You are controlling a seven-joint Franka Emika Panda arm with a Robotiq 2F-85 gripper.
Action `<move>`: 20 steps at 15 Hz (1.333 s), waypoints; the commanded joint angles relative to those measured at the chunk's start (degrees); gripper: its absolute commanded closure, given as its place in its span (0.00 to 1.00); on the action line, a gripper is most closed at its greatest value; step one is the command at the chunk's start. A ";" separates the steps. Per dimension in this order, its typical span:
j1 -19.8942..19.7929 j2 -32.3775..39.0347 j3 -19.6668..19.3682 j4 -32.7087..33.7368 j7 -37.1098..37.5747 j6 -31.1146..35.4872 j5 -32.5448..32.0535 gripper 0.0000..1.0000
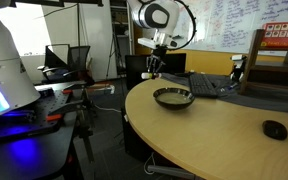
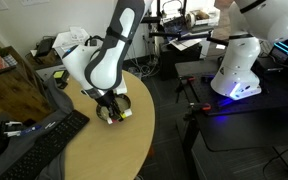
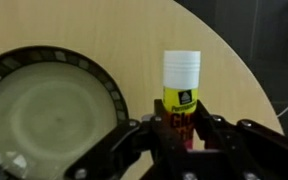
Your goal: Put the paper glue on the table
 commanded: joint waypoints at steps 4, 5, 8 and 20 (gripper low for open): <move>6.37 4.81 -3.79 -2.57 12.51 19.04 -0.23 0.92; 7.02 6.06 -4.09 -2.26 13.41 19.31 -0.32 0.92; 8.85 9.08 -5.10 -1.56 14.70 20.85 -0.82 0.90; 9.50 -2.25 -7.40 -3.96 12.34 10.10 -5.73 0.00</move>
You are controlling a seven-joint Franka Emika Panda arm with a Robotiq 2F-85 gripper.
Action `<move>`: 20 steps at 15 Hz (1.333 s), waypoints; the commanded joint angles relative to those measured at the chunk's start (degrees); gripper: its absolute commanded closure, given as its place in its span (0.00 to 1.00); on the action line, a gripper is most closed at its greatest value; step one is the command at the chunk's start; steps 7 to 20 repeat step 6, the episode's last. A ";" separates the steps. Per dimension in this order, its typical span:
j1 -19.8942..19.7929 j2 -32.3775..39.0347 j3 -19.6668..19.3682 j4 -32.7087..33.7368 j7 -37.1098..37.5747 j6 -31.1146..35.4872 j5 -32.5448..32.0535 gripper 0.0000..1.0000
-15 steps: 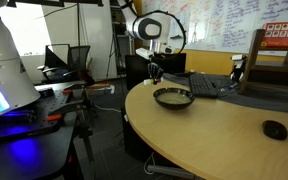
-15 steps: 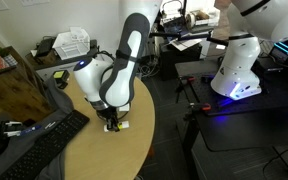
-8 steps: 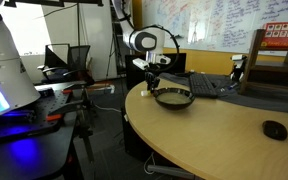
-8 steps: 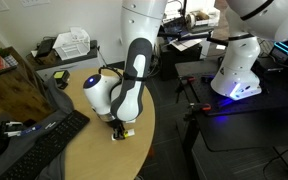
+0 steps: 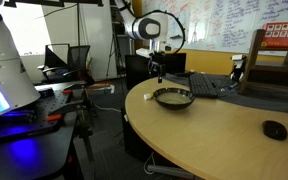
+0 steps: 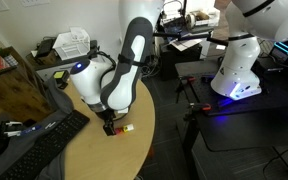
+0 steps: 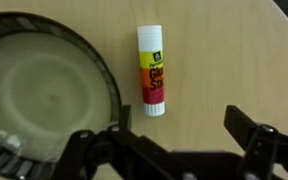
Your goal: Put the paper glue on the table
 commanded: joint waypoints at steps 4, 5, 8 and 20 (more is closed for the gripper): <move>-1.23 -11.66 -1.86 -3.01 -2.14 -12.86 -5.98 0.00; -1.85 -12.82 -1.51 -3.50 -3.84 -13.62 -6.46 0.00; -2.38 -13.58 -1.03 -3.42 -6.21 -15.85 -7.05 0.00; -2.38 -13.58 -1.03 -3.42 -6.21 -15.85 -7.05 0.00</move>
